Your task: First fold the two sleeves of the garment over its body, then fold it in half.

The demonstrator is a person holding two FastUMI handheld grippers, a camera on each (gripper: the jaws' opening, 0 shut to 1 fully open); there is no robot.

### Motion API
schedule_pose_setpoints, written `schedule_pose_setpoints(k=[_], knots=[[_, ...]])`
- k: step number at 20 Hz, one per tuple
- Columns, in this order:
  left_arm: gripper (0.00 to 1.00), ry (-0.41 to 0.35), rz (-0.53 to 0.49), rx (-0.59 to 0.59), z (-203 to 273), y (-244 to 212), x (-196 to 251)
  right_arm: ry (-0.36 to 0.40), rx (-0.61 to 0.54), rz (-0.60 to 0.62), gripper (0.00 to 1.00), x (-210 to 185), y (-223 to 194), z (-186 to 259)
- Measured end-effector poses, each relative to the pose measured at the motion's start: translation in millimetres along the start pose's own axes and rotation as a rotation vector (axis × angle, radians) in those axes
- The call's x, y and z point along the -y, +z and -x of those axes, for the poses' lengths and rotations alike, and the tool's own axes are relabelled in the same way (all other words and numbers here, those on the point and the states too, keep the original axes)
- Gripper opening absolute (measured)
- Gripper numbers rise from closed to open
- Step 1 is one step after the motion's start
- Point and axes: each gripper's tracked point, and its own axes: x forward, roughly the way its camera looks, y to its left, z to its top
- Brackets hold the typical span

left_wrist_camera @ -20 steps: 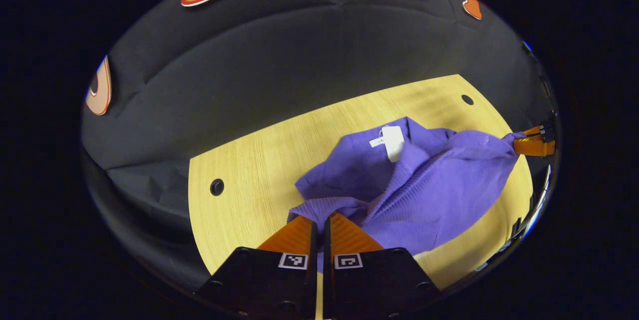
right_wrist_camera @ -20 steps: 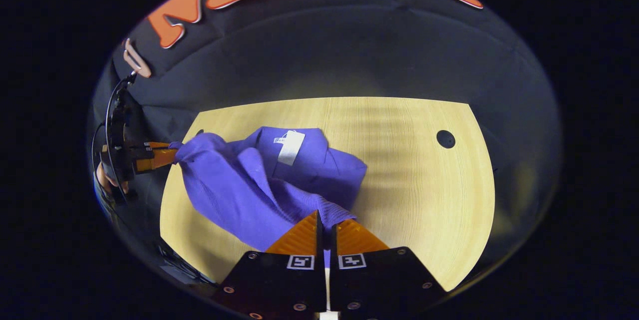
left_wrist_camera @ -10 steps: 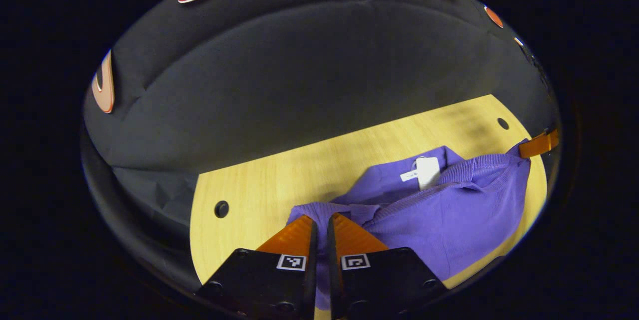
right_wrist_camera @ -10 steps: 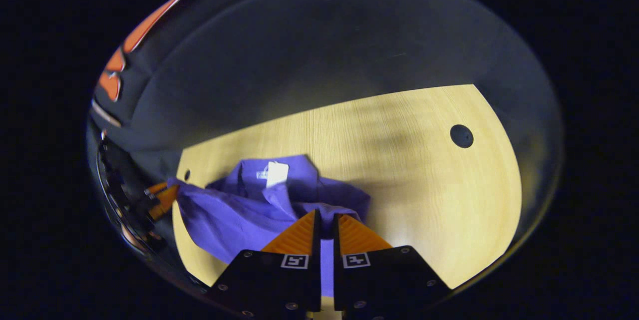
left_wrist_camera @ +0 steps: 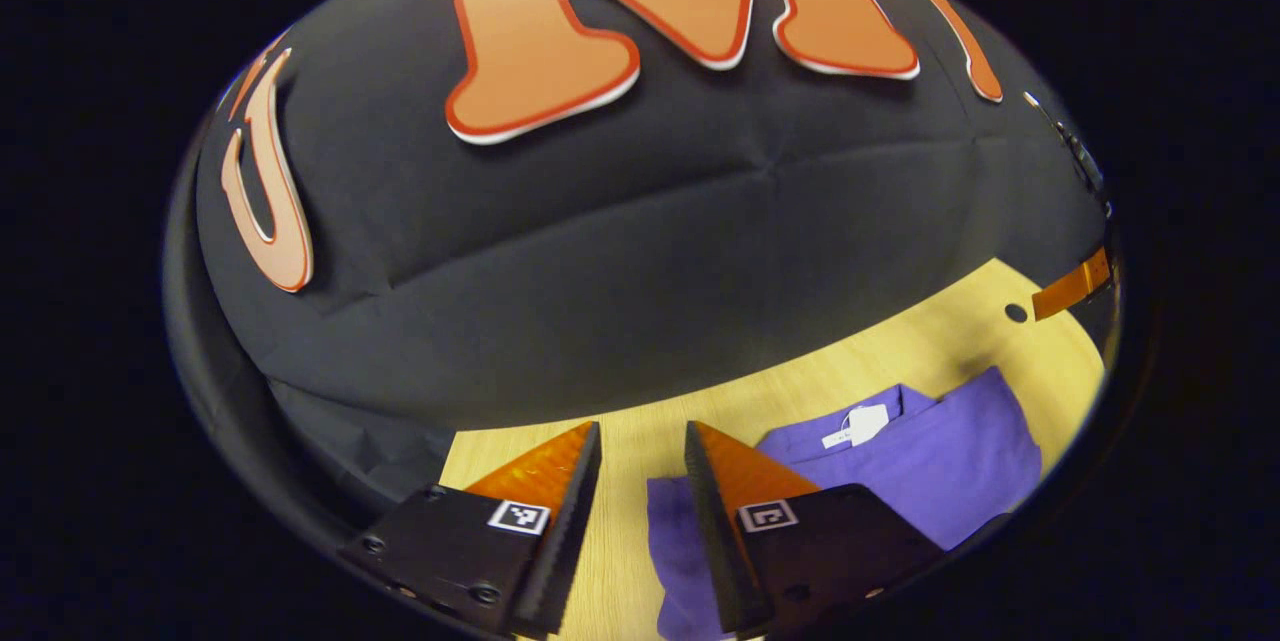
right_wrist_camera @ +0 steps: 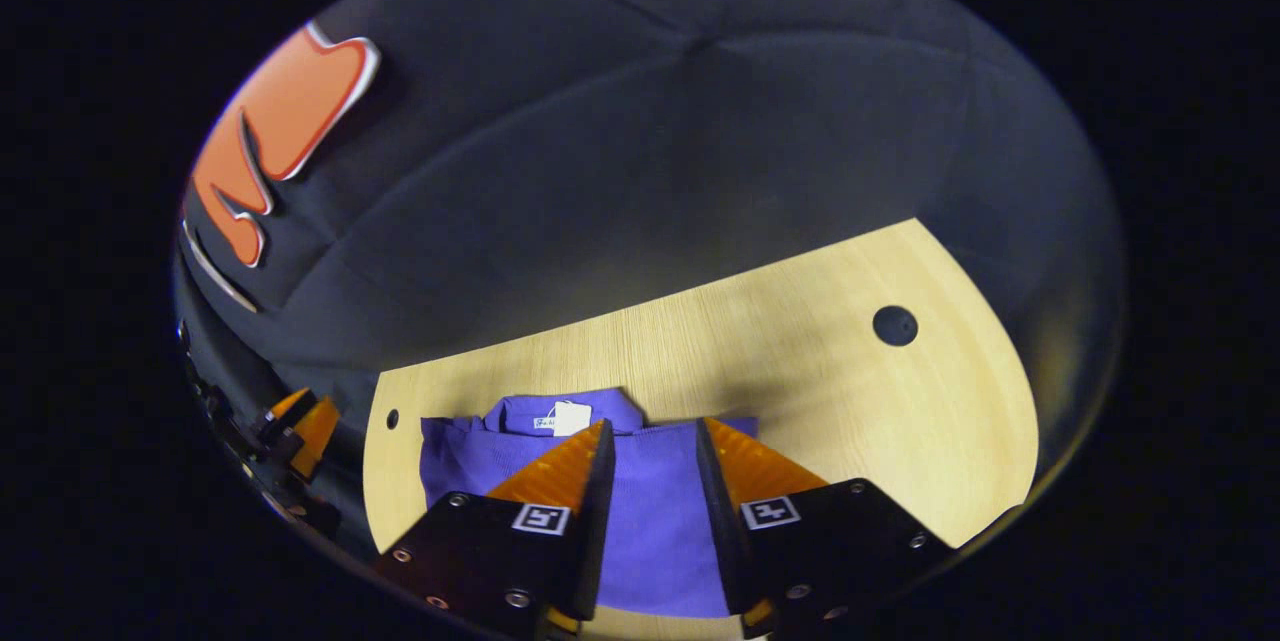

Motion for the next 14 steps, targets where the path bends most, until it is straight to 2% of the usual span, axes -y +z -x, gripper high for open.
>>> schedule_pose_setpoints(k=[1, 2, 3, 4, 5, 6, 8, 11, 14], knots=[[0.71, 0.008, 0.011, 0.025, 8, 7, -4, 0.001, 0.022, 0.030, 0.53, -4, 2, 12], [0.86, 0.002, 0.023, 0.043, 18, 12, -5, 0.002, 0.048, 0.059, 0.63, -8, 3, 23], [1.00, 0.007, 0.038, 0.066, 27, 19, -10, -0.001, 0.077, 0.089, 0.57, -13, 5, 34], [0.96, 0.005, 0.052, 0.084, 36, 24, -12, -0.007, 0.107, 0.115, 0.66, -17, 9, 43], [0.97, 0.007, 0.065, 0.098, 48, 30, -17, -0.010, 0.137, 0.136, 0.81, -20, 13, 56], [0.97, 0.002, 0.078, 0.110, 59, 33, -19, -0.010, 0.167, 0.152, 0.88, -25, 17, 68], [0.97, -0.010, 0.112, 0.143, 83, 44, -22, -0.001, 0.227, 0.169, 0.94, -37, 24, 92], [0.97, -0.039, 0.194, 0.197, 122, 57, -24, 0.020, 0.323, 0.200, 0.95, -55, 33, 132], [1.00, -0.046, 0.256, 0.284, 169, 73, -29, 0.022, 0.444, 0.283, 0.95, -72, 37, 170]])
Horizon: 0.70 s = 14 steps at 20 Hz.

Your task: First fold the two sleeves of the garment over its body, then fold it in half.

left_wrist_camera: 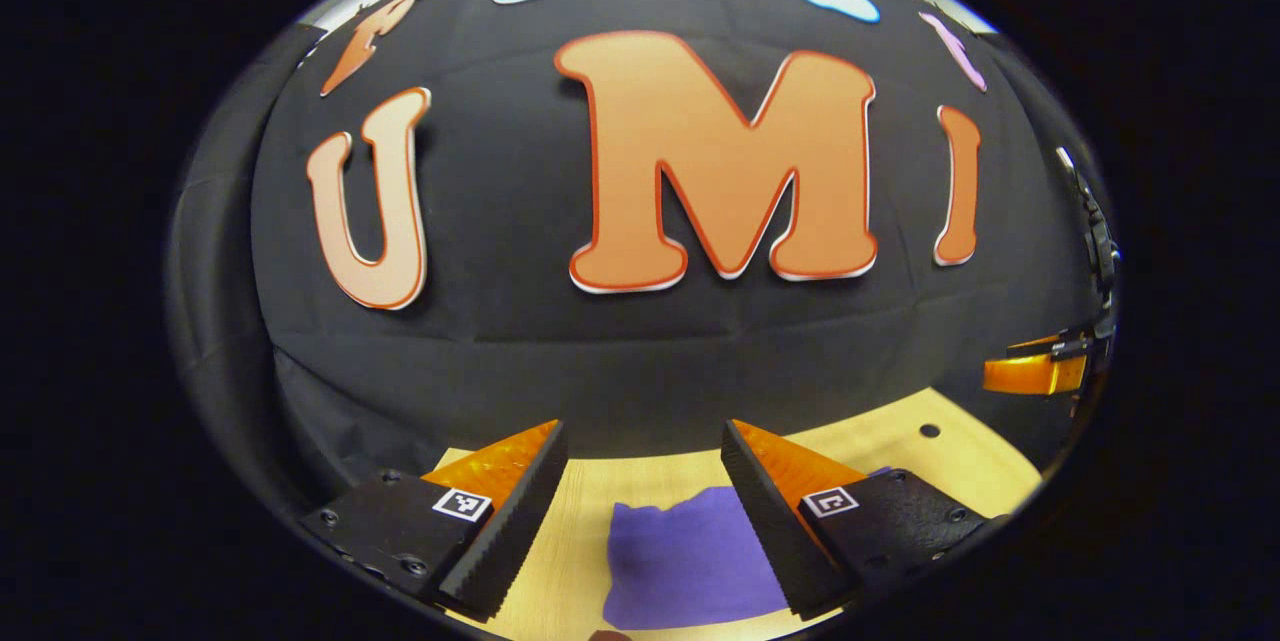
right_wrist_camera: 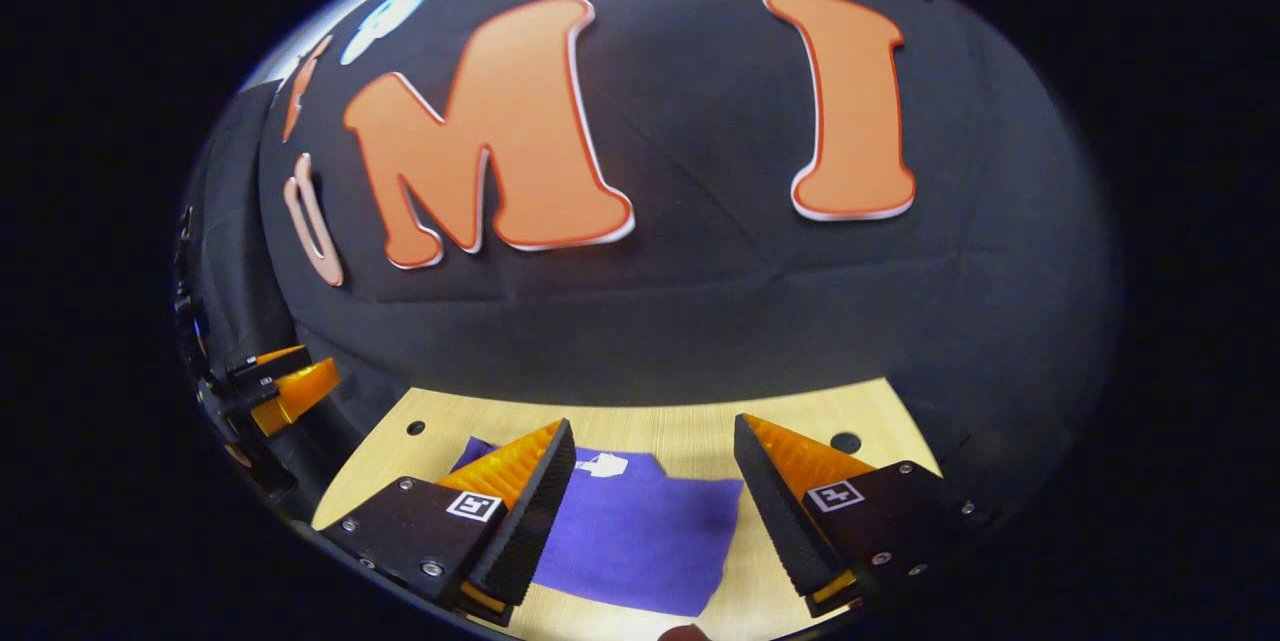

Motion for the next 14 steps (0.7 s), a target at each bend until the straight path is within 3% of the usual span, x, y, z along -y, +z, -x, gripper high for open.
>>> schedule_pose_setpoints(k=[3, 14], knots=[[0.97, -0.049, 0.048, 0.115, 35, 26, 12, 0.001, 0.090, 0.084, 0.95, -14, 14, 35], [1.00, -0.017, 0.026, 0.277, 151, 28, 34, 0.017, 0.342, 0.148, 0.94, -65, 20, 120]])
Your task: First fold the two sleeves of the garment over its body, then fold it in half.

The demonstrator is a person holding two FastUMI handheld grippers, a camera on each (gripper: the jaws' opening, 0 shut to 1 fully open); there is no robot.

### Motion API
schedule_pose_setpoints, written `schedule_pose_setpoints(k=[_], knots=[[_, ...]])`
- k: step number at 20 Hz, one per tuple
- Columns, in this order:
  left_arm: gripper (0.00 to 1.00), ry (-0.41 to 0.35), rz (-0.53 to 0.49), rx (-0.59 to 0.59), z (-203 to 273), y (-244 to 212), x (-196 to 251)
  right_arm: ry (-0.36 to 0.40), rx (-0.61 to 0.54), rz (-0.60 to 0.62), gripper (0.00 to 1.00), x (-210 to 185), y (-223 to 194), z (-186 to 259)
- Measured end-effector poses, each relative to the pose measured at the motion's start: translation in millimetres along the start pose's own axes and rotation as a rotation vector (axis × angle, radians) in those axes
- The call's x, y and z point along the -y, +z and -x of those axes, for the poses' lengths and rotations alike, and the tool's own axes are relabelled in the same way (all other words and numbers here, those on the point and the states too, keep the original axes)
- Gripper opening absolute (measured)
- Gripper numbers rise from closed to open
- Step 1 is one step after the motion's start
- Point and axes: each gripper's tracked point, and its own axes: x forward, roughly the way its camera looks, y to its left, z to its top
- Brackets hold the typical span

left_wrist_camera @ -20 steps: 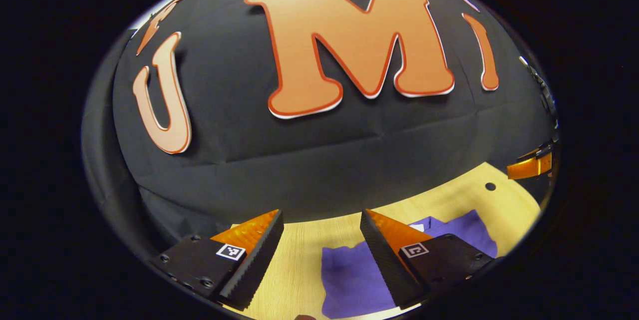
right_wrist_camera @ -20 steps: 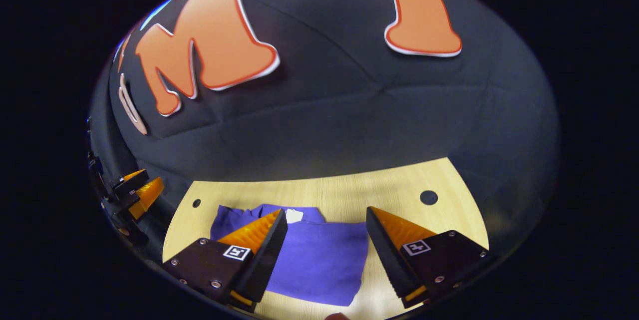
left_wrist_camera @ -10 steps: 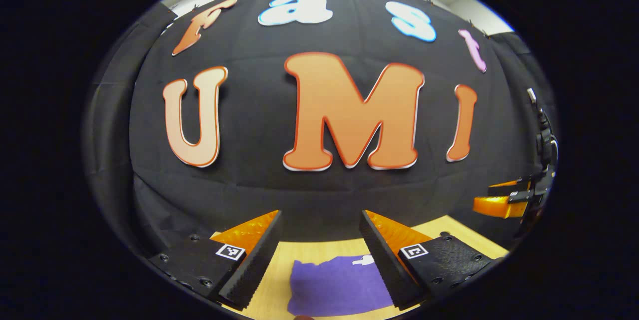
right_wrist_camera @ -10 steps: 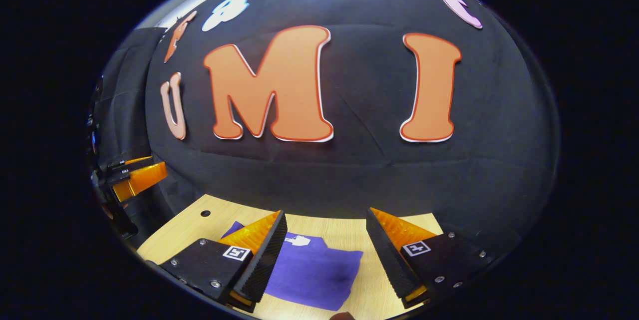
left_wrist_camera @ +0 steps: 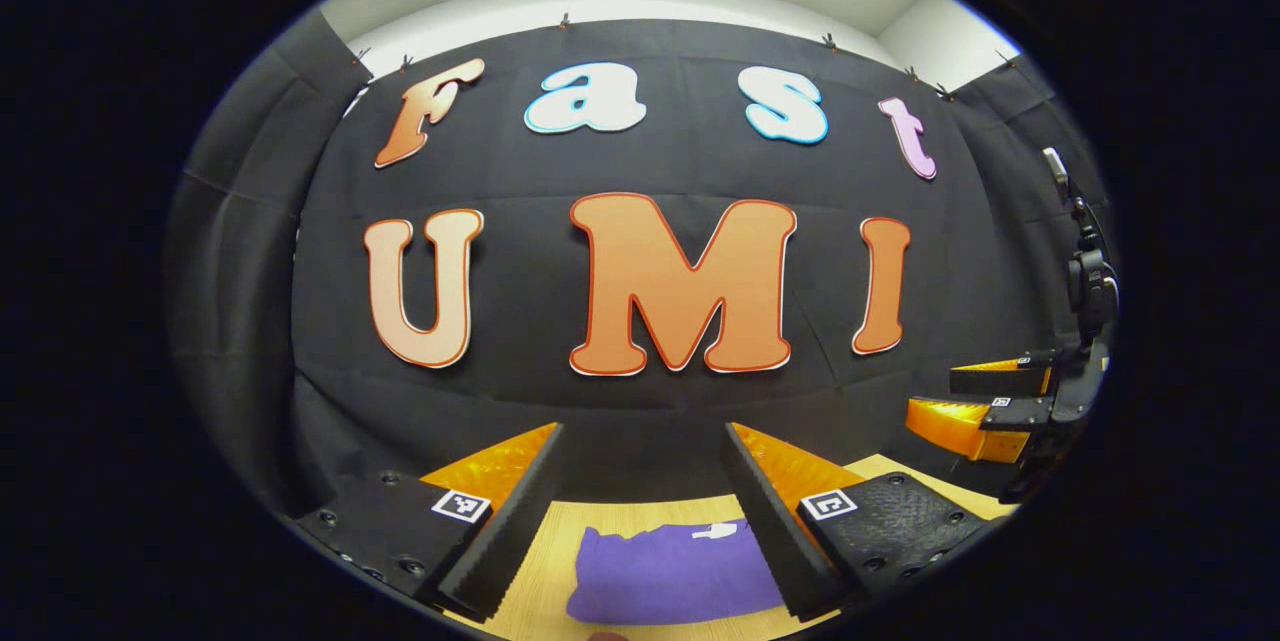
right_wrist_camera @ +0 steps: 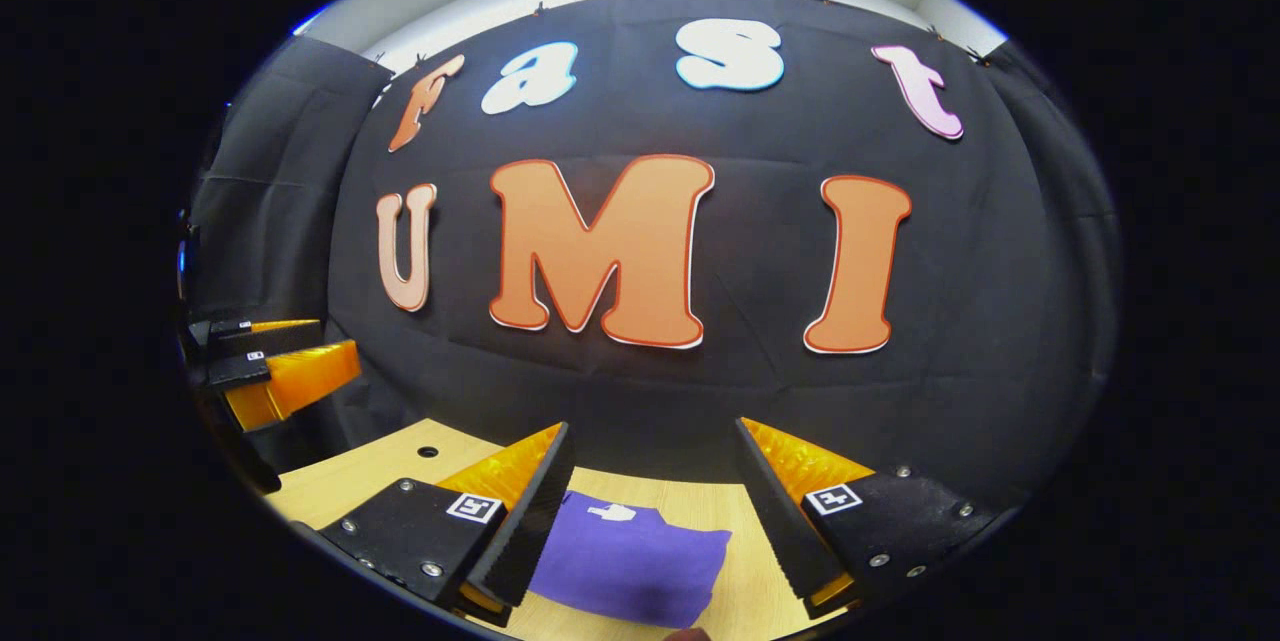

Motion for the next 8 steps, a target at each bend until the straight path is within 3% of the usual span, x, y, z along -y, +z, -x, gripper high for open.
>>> schedule_pose_setpoints(k=[5, 8], knots=[[0.97, -0.005, -0.008, -0.013, 28, -20, 10, 0.009, -0.011, -0.024, 0.94, -11, -21, 22], [1.00, -0.007, 0.011, -0.033, 28, -29, 13, 0.015, -0.026, -0.009, 0.94, -11, -31, 29]])
